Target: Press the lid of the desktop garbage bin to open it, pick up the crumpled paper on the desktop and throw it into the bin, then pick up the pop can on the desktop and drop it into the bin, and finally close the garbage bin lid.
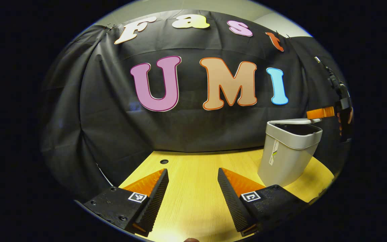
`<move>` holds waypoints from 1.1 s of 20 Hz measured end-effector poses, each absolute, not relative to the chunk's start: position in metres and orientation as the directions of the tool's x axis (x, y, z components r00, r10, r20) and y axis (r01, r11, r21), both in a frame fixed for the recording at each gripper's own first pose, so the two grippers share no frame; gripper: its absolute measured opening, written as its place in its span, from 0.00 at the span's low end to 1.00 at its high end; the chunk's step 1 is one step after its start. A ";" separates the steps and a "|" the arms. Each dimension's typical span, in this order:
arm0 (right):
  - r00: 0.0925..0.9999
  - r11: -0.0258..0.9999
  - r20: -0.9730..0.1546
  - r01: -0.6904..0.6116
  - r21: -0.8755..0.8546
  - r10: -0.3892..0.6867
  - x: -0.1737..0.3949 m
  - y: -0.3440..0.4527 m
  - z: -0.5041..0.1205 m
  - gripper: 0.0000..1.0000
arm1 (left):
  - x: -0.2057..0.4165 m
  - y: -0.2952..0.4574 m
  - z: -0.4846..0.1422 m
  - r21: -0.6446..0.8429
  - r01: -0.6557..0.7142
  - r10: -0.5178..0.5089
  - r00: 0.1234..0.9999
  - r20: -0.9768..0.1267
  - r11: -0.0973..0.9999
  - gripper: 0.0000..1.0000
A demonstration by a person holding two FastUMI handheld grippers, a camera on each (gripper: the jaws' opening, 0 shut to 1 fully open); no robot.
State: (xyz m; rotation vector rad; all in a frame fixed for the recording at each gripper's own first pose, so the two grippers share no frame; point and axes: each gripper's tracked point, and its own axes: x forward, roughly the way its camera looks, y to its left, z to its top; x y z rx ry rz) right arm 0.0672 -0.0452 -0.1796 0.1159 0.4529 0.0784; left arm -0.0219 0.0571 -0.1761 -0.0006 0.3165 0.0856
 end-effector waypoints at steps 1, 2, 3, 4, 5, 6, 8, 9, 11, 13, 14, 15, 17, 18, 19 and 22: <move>0.892 0.991 -0.441 -0.043 0.130 0.097 0.065 -0.044 -0.187 0.84 | -0.022 0.056 -0.175 0.012 -0.080 0.080 0.947 -0.312 0.997 0.86; 0.885 0.991 -0.456 -0.036 0.128 0.091 0.062 -0.044 -0.196 0.84 | -0.024 0.054 -0.175 0.015 -0.076 0.077 0.947 -0.312 0.997 0.86; 0.879 0.991 -0.469 -0.030 0.129 0.088 0.059 -0.042 -0.204 0.84 | -0.023 0.052 -0.173 0.017 -0.073 0.075 0.947 -0.311 0.997 0.86; 0.876 0.991 -0.475 -0.024 0.134 0.086 0.057 -0.041 -0.207 0.84 | -0.023 0.052 -0.174 0.019 -0.069 0.071 0.947 -0.313 0.997 0.86; 0.887 0.990 -0.454 -0.013 0.142 0.077 0.059 -0.042 -0.204 0.86 | -0.023 0.051 -0.173 0.020 -0.065 0.068 0.947 -0.314 0.998 0.86; 0.881 0.989 -0.468 -0.007 0.148 0.076 0.056 -0.042 -0.210 0.84 | -0.024 0.049 -0.173 0.021 -0.059 0.062 0.947 -0.316 0.998 0.86; 0.880 0.987 -0.471 0.011 0.162 0.068 0.056 -0.041 -0.210 0.82 | -0.023 0.046 -0.173 0.023 -0.049 0.054 0.946 -0.319 0.999 0.86; 0.877 0.988 -0.477 0.015 0.152 0.060 0.056 -0.040 -0.213 0.81 | -0.022 0.045 -0.173 0.023 -0.046 0.051 0.947 -0.319 0.999 0.86; 0.872 0.989 -0.487 0.032 0.142 0.042 0.052 -0.040 -0.216 0.82 | -0.021 0.042 -0.173 0.020 -0.036 0.041 0.946 -0.321 0.999 0.86; 0.875 0.991 -0.482 0.028 0.133 0.040 0.050 -0.039 -0.217 0.82 | -0.021 0.040 -0.174 0.016 -0.029 0.033 0.946 -0.321 0.999 0.86; 0.881 0.989 -0.472 0.029 0.143 0.042 0.051 -0.039 -0.216 0.82 | -0.021 0.039 -0.174 0.014 -0.024 0.027 0.946 -0.322 1.000 0.86; 0.884 0.990 -0.465 0.025 0.139 0.043 0.050 -0.039 -0.213 0.79 | -0.021 0.038 -0.171 0.016 -0.019 0.023 0.948 -0.317 1.000 0.86; 0.889 0.991 -0.456 0.025 0.134 0.039 0.050 -0.038 -0.210 0.75 | -0.020 0.038 -0.166 0.018 -0.010 0.016 0.952 -0.305 1.000 0.86; 0.891 0.991 -0.452 0.029 0.132 0.034 0.049 -0.039 -0.209 0.75 | -0.019 0.038 -0.164 0.020 -0.006 0.012 0.954 -0.299 1.000 0.86; 0.891 0.991 -0.452 0.026 0.128 0.036 0.048 -0.038 -0.209 0.75 | -0.017 0.039 -0.159 0.021 -0.005 0.011 0.957 -0.290 1.000 0.86; 0.909 0.992 -0.415 0.016 0.123 0.036 0.039 -0.032 -0.196 0.82 | -0.013 0.038 -0.147 0.014 0.002 0.001 0.965 -0.263 1.000 0.87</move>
